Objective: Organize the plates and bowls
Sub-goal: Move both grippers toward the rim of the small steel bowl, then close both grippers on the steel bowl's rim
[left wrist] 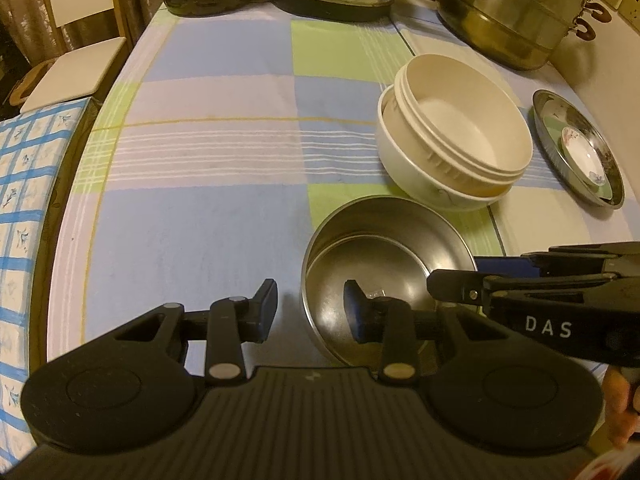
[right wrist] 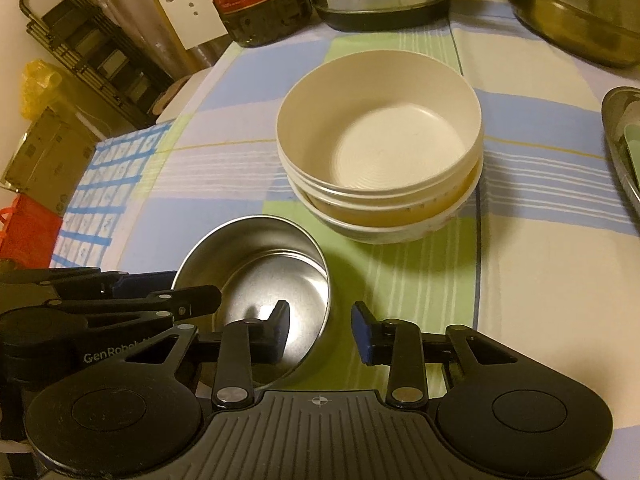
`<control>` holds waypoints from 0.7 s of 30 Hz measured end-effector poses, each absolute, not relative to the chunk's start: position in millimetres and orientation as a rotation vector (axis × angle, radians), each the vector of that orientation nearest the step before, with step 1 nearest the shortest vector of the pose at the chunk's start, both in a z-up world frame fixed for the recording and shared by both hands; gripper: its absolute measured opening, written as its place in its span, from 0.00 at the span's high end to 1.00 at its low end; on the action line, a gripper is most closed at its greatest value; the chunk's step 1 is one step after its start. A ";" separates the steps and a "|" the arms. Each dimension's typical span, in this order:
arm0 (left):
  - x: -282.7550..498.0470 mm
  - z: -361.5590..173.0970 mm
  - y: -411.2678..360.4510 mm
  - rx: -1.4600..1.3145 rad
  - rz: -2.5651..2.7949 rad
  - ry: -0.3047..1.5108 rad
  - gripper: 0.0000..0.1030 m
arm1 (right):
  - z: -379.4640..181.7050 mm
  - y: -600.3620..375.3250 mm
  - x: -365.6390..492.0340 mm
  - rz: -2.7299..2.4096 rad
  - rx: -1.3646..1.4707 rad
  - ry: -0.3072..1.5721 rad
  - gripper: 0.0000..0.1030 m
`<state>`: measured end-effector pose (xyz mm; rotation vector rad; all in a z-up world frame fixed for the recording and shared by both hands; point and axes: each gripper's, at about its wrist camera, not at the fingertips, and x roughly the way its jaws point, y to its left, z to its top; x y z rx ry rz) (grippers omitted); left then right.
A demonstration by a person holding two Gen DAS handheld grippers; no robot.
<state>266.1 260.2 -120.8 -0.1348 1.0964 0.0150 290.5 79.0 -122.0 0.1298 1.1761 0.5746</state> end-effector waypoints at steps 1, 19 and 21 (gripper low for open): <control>267.1 -121.5 260.6 -0.133 0.013 1.098 0.69 | -122.2 80.0 291.0 0.572 0.128 1.176 0.68; 264.9 -129.5 260.2 -0.144 0.003 1.126 0.90 | -125.4 81.3 288.4 0.563 0.102 1.165 0.88; 263.1 -129.3 259.8 -0.142 0.004 1.128 0.90 | -125.3 81.9 288.3 0.567 0.099 1.168 0.88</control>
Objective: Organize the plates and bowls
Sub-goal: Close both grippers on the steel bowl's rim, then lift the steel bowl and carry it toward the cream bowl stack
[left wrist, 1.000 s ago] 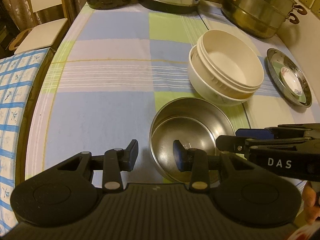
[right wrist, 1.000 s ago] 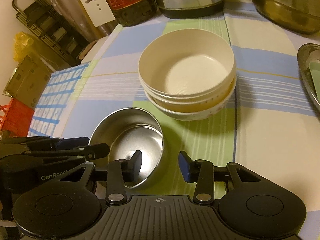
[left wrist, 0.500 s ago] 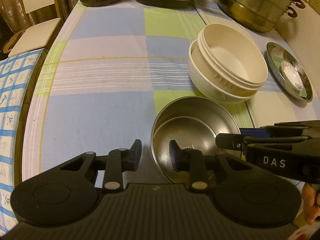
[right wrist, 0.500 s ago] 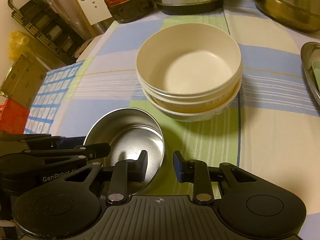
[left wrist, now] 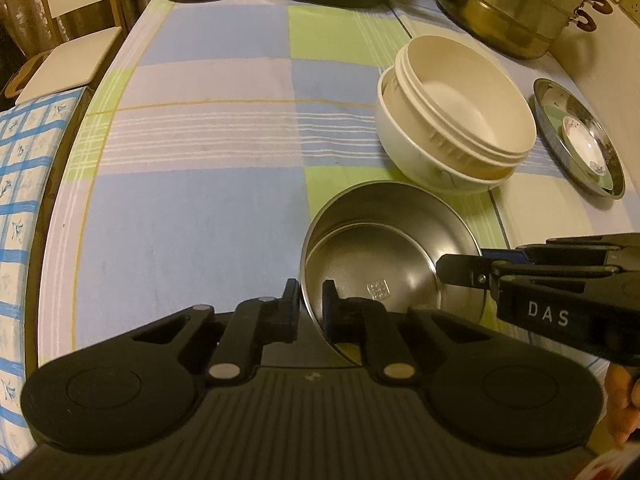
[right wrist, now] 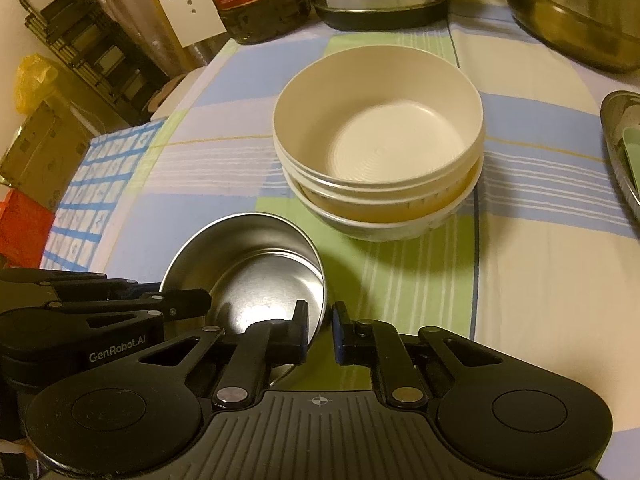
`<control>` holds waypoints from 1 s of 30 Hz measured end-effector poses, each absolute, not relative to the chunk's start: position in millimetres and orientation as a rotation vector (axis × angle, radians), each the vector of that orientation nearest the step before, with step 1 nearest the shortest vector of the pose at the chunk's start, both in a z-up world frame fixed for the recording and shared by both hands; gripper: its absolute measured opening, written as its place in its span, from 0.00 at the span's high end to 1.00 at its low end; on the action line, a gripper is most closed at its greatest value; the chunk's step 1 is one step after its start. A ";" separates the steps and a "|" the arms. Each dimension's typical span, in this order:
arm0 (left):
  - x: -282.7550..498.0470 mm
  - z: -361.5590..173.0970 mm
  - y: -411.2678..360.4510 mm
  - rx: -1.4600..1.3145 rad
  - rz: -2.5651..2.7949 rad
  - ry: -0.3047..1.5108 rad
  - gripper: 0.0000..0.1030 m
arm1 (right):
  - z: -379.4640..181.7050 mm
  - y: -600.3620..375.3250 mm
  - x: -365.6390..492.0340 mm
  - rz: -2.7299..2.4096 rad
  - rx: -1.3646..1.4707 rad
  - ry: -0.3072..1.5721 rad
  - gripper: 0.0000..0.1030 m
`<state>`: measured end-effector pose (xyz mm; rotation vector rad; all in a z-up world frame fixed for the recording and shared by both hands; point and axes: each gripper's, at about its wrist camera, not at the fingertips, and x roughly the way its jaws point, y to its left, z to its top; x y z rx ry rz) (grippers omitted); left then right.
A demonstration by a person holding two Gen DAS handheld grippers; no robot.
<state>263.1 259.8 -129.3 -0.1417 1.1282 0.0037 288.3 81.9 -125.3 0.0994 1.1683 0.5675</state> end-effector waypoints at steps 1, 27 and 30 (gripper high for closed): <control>262.0 -129.2 259.3 -0.138 0.003 1.128 0.90 | -125.2 82.2 288.4 0.568 0.099 1.169 0.89; 230.7 -107.3 244.8 -0.127 -0.001 1.107 0.91 | -110.3 70.0 273.9 0.604 0.092 1.165 0.92; 228.2 -100.9 240.7 -0.122 -0.007 1.095 0.91 | -105.2 64.2 270.7 0.607 0.100 1.161 0.92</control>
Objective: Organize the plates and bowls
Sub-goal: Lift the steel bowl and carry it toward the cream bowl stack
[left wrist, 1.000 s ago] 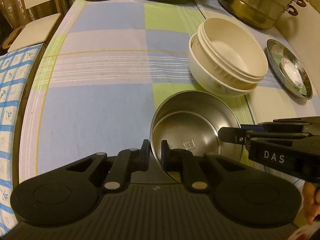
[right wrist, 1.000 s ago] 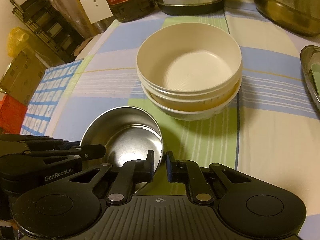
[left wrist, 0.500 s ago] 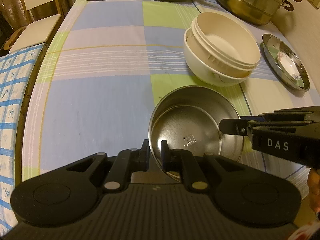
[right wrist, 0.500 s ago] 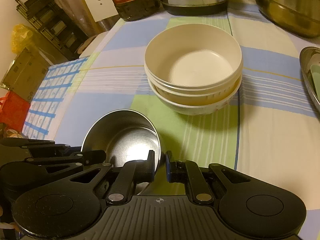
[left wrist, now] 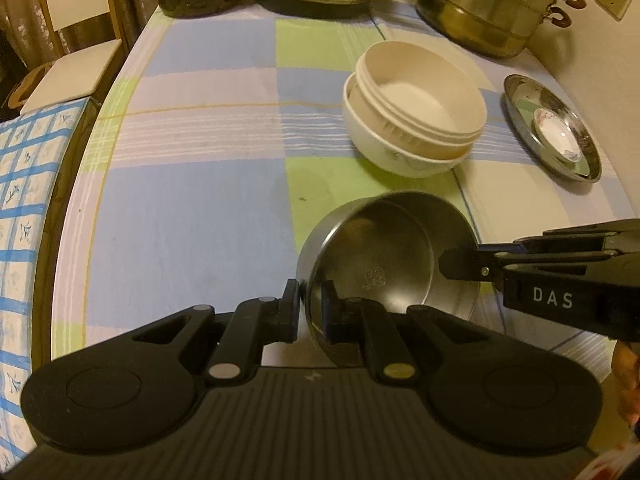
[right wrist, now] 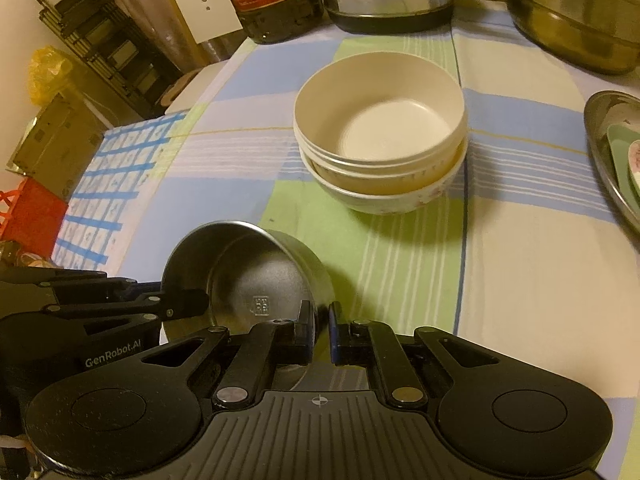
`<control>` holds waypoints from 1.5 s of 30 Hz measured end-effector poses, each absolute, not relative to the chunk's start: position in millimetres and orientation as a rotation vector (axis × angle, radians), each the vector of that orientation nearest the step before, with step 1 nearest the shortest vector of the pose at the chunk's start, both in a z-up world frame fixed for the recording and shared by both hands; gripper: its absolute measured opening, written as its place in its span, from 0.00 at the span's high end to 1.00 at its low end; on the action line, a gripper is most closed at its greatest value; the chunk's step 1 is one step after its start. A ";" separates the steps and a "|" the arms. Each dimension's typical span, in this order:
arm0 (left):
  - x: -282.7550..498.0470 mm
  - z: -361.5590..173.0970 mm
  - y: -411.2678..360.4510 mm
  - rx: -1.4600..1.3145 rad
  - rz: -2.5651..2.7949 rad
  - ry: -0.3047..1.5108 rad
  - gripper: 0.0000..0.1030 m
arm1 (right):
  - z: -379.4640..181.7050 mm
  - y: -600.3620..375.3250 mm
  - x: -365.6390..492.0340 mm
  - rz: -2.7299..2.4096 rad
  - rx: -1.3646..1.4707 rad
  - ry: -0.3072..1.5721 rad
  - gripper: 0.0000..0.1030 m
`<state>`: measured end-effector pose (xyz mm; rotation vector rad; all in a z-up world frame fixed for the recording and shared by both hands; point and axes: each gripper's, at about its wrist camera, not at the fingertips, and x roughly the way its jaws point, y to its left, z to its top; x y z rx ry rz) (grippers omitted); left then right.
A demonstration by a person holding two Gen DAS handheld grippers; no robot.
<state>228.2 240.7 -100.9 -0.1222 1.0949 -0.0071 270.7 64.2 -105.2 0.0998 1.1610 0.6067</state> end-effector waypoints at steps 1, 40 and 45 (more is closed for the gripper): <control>227.7 -98.6 239.3 -0.121 -0.009 1.091 0.91 | -103.5 62.7 269.8 0.607 0.101 1.159 0.92; 281.0 -12.3 209.4 -0.094 -0.107 0.844 0.92 | -26.6 8.2 312.2 0.545 0.240 1.010 0.93; 302.4 -12.1 211.5 -0.110 -0.108 0.839 0.93 | -25.1 5.5 333.7 0.526 0.261 1.006 0.93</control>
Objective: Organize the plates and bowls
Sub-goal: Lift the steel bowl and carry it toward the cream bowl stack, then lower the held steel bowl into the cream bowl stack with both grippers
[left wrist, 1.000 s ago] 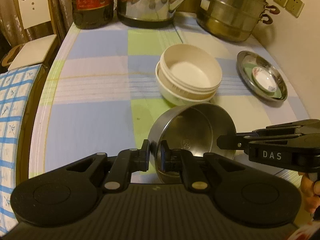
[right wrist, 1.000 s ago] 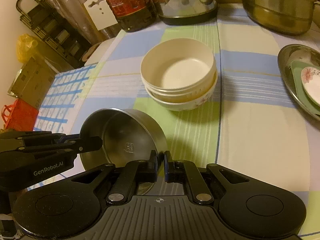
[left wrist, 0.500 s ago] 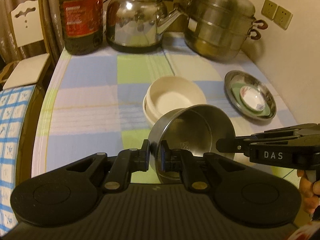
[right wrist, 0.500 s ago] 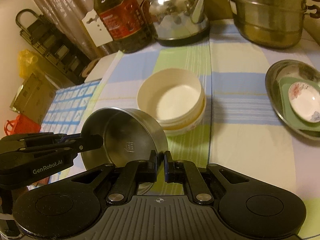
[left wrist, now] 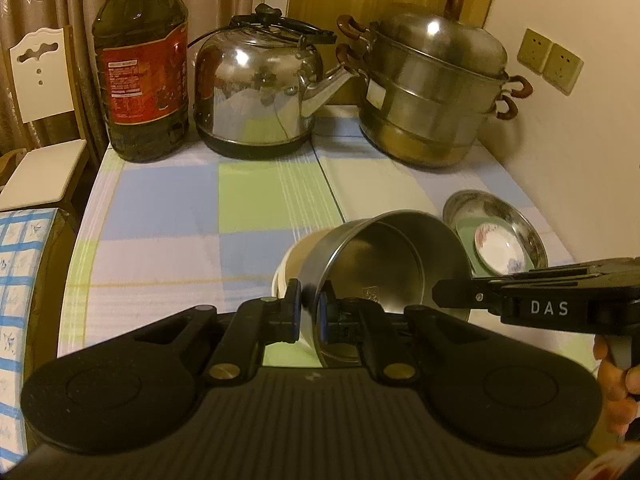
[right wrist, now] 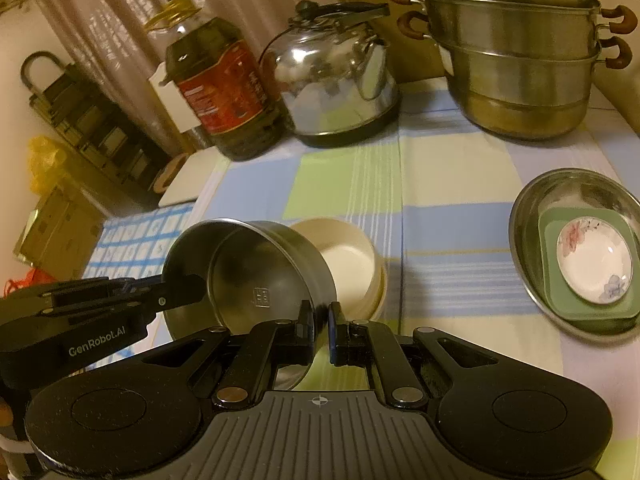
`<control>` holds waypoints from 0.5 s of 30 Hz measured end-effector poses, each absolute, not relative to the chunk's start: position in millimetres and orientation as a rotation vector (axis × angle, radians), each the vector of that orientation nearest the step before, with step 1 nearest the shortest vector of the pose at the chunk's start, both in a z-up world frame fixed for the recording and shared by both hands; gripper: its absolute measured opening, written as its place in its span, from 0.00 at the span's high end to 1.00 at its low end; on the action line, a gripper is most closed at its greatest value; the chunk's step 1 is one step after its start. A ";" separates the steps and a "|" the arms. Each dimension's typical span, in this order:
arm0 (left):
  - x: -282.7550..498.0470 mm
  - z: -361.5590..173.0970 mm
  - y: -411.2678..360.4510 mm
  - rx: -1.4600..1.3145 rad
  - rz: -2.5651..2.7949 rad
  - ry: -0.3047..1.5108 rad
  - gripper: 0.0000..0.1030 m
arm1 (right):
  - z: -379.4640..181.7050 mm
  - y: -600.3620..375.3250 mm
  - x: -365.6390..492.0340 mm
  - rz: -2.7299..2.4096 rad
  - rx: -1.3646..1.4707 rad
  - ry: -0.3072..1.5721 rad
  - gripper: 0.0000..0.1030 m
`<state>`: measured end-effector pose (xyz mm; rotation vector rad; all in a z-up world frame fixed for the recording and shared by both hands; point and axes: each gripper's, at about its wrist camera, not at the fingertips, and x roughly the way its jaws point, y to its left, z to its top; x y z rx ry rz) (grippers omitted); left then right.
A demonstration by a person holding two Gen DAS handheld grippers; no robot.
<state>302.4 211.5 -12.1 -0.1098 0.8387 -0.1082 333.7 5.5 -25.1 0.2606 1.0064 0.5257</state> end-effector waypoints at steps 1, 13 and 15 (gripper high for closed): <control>307.6 -11.5 212.7 -0.113 -0.108 0.840 0.93 | -24.4 5.5 339.3 0.524 0.267 1.008 0.93; 368.0 -11.9 219.1 -0.102 -0.100 0.883 0.93 | -34.1 4.2 396.7 0.514 0.363 1.099 0.92; 372.1 -16.4 218.6 -0.098 -0.100 0.902 0.93 | -39.3 3.5 402.1 0.508 0.379 1.130 0.92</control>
